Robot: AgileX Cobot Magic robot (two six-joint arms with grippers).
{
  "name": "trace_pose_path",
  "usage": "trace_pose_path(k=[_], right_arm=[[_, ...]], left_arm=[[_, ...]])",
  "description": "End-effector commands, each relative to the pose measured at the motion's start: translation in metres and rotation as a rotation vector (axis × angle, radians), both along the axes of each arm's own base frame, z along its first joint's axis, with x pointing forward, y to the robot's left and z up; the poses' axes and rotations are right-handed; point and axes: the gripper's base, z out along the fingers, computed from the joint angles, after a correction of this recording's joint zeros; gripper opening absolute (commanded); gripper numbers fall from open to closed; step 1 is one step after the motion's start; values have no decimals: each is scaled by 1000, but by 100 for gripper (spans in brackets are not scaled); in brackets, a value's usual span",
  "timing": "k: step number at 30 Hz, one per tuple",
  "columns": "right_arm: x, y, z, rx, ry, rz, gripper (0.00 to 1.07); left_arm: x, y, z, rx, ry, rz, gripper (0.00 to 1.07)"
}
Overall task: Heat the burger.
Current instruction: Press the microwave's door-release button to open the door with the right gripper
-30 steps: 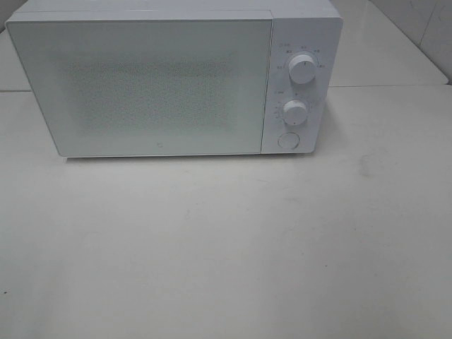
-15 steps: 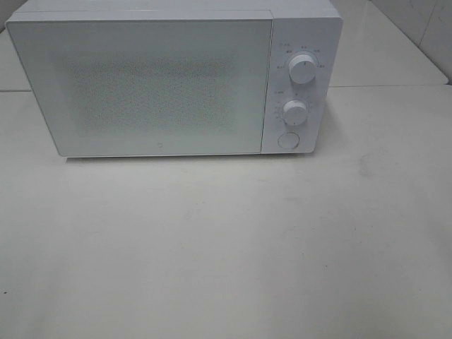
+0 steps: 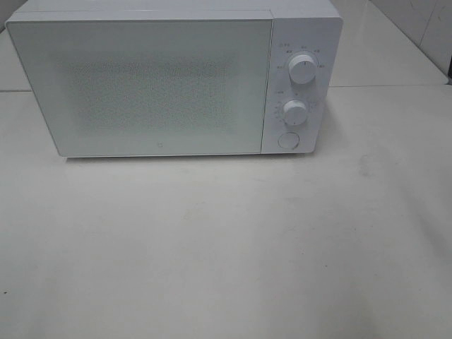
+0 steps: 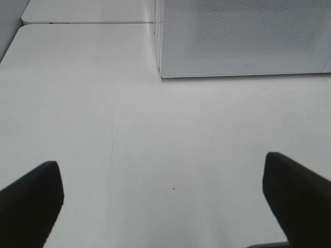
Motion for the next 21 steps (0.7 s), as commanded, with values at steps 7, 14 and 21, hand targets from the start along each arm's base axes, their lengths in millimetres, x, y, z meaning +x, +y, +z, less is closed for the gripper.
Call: trace_pose_path(k=[7,14,21], right_arm=[[35,4,-16,30,-117,-10,74],[52,6,-40,52,-222,-13,74],[53,1,-58,69,-314,-78,74]], left_arm=[[-3,0,0,-6,-28,3,100],[-3,0,0,-6,-28,3,100],[-3,0,0,-6,-28,3,100]])
